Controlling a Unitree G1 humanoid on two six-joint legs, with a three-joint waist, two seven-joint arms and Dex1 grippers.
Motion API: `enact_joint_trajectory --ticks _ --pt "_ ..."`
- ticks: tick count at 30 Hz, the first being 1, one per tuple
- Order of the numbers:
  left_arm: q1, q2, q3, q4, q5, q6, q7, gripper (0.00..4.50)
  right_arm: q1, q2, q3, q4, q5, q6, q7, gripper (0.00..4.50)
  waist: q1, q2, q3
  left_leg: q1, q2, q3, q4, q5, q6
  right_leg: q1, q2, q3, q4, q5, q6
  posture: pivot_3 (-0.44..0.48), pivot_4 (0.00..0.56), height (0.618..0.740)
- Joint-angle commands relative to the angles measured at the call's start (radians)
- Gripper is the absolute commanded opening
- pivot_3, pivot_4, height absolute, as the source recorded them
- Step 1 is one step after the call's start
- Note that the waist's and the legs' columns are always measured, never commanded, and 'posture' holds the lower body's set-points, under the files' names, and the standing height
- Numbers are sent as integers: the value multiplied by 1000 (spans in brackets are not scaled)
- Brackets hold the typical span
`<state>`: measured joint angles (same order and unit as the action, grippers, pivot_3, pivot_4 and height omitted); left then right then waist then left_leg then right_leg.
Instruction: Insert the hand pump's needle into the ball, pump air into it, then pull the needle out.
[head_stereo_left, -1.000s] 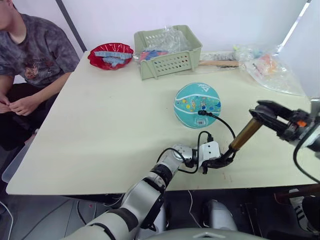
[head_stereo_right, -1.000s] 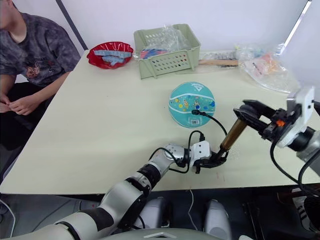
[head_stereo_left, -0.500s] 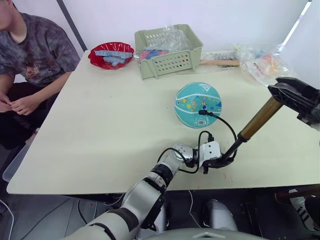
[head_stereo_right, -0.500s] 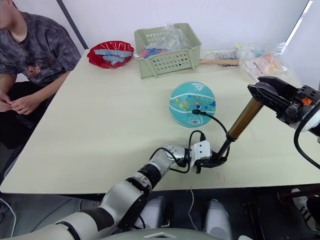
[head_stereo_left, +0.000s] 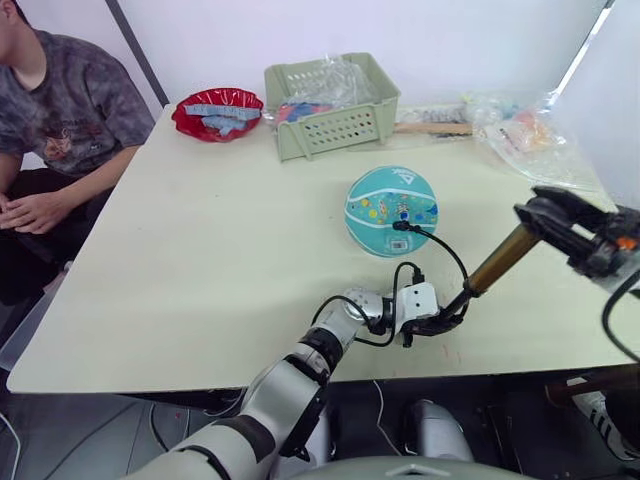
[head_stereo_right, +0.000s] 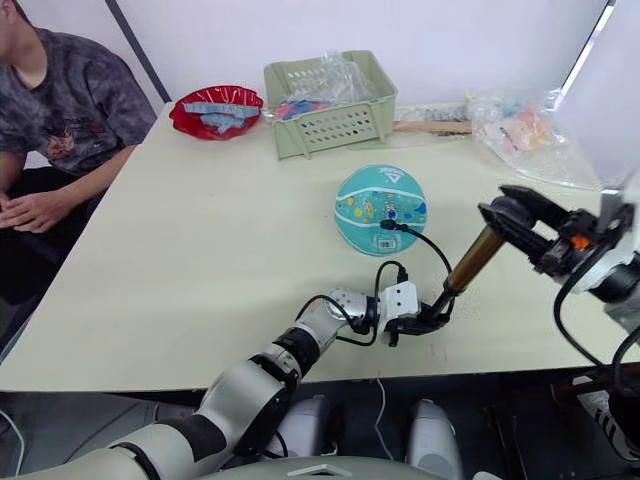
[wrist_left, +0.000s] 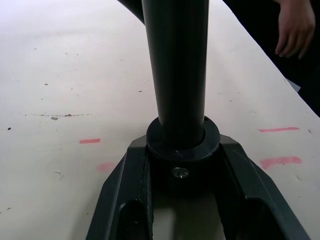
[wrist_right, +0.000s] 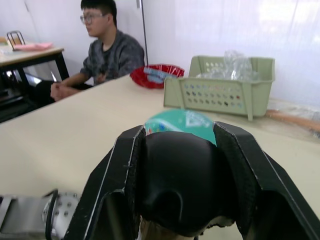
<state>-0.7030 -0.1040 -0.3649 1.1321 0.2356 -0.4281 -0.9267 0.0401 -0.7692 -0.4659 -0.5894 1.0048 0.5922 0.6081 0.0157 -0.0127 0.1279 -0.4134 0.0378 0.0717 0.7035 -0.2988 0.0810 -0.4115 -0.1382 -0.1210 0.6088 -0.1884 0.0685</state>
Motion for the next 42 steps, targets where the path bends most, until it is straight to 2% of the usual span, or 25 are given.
enact_joint_trajectory --ticks 1,11,15,20,23,27,33,42 --pt "26 4 -36 50 40 26 -3 1128 62 24 137 31 -110 -11 49 1632 0 -2 -1 0 0 0 0 0 0 0 0 0 0 0 0 0 150 740" --pt "26 3 -36 51 40 26 2 1128 135 151 335 129 -357 -154 65 1632 -1 -6 -6 0 0 0 0 0 0 0 0 0 0 0 0 0 150 740" --pt "28 4 -36 51 40 26 3 1128 140 181 342 130 -380 -167 70 1632 -2 -5 -8 1 1 0 0 0 0 0 0 0 0 -2 -4 0 150 740" --pt "28 4 -35 52 39 27 3 1128 115 153 279 92 -341 -143 77 1632 -1 -5 -8 1 1 0 0 0 0 0 1 0 0 -2 -4 0 150 740" --pt "29 3 -36 53 39 28 1 1128 63 102 205 51 -255 -97 86 1632 0 -5 -7 0 1 0 0 0 0 0 0 0 0 -2 -4 0 150 740" --pt "29 1 -37 54 40 27 2 1128 -15 20 97 26 -132 -30 96 1632 4 3 -2 -1 0 -1 0 0 0 -1 0 -1 -1 -2 -4 0 150 740" --pt "29 0 -36 54 38 28 3 1128 -140 -86 -75 68 37 63 74 1632 11 7 4 -3 -1 0 0 0 0 -1 0 -1 -1 -2 -4 0 150 740" --pt "25 2 -36 56 39 25 1 1128 -278 -221 -200 152 175 154 65 1632 12 7 5 -3 -1 0 0 0 0 -1 -1 -1 -1 -2 -4 0 150 740"
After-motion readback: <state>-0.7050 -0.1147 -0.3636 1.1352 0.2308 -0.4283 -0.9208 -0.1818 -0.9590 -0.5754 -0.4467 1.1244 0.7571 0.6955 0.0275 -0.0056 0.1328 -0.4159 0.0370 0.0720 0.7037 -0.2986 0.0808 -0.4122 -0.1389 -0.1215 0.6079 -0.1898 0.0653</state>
